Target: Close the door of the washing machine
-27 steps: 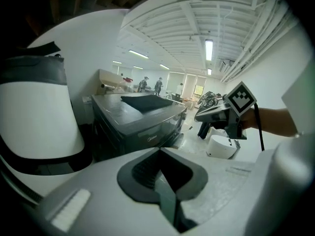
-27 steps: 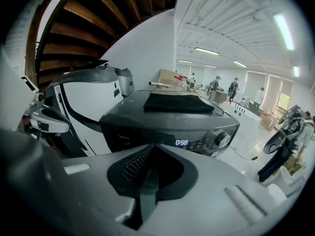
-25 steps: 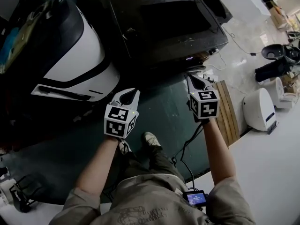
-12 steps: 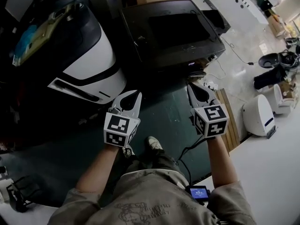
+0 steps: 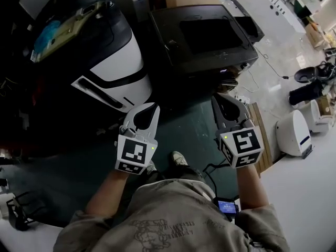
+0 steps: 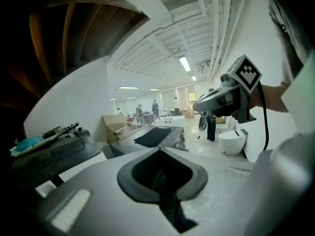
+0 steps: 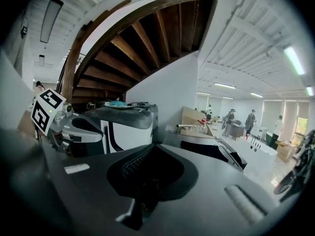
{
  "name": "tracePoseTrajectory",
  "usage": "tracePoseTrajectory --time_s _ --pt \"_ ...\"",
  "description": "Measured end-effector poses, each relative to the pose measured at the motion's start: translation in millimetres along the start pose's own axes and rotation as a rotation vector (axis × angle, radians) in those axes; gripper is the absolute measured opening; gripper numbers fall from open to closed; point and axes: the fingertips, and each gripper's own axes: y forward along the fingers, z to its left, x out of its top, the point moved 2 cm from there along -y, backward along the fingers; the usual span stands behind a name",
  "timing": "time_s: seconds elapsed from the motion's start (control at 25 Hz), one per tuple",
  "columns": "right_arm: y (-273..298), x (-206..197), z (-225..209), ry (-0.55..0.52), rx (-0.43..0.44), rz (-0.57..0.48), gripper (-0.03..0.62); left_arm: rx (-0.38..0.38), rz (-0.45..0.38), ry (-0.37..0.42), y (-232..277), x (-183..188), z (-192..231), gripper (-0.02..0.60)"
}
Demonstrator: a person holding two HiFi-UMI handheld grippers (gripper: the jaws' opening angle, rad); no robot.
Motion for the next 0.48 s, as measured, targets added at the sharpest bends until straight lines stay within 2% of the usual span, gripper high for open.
tracePoseTrajectory --time_s 0.12,0.32,0.48 --pt "-9 15 24 -0.026 0.031 -0.029 0.028 0.021 -0.01 0.03 -24 2 3 0.0" --pt "-20 39 63 -0.045 0.107 -0.071 0.028 0.068 -0.039 -0.04 -62 4 19 0.0" --pt "-25 56 90 -0.066 0.15 -0.113 0.028 0.101 -0.107 -0.062 -90 13 34 0.0"
